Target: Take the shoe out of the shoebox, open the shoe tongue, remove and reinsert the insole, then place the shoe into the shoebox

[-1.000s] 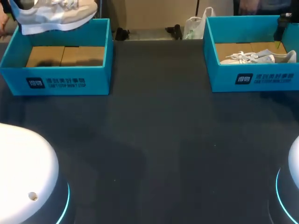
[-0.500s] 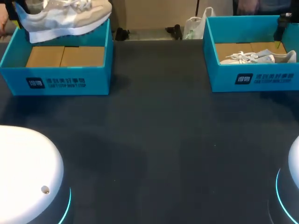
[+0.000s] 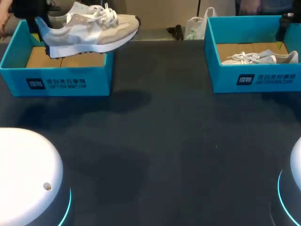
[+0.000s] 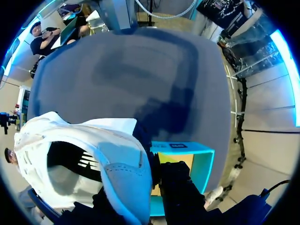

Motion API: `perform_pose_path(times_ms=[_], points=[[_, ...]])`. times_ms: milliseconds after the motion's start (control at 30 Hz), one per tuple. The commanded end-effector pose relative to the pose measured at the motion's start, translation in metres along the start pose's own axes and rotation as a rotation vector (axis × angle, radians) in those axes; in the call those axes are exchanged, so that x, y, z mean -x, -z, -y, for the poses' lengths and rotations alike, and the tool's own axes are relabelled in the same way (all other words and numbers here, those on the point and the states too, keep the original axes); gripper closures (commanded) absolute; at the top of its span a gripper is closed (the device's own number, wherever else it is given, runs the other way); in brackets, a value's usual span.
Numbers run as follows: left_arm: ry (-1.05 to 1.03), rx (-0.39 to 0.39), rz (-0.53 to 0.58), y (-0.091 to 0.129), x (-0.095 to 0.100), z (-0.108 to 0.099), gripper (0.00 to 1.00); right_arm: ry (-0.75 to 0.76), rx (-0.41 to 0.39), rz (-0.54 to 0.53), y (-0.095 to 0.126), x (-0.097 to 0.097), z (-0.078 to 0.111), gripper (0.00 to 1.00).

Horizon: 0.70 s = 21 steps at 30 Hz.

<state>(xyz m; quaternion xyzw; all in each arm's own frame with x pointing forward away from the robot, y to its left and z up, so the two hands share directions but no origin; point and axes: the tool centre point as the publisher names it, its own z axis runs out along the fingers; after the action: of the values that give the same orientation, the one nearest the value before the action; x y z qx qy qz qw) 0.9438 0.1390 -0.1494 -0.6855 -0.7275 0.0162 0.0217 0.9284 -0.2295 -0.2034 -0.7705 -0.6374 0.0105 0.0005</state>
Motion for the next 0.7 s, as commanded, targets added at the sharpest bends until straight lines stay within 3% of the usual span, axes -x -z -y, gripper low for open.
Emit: perform_pose_path(times_ms=[33,167,400,567,700], points=[[0.000,0.219,0.006,0.000,-0.003,0.007,1.00,-0.001,0.003,0.000,0.000,0.000,0.001,0.00],[0.000,0.219,0.006,0.000,-0.003,0.007,1.00,-0.001,0.003,0.000,0.000,0.000,0.001,0.00],[-0.066,0.140,0.041,-0.015,0.026,0.065,1.00,-0.001,0.003,0.000,0.000,0.000,0.001,0.00],[-0.120,0.175,0.025,-0.026,0.046,0.100,1.00,-0.001,0.003,0.000,0.000,0.000,0.001,0.00],[-0.164,0.160,0.022,-0.035,0.061,0.125,1.00,-0.001,0.003,0.000,0.000,0.000,0.001,0.00]])
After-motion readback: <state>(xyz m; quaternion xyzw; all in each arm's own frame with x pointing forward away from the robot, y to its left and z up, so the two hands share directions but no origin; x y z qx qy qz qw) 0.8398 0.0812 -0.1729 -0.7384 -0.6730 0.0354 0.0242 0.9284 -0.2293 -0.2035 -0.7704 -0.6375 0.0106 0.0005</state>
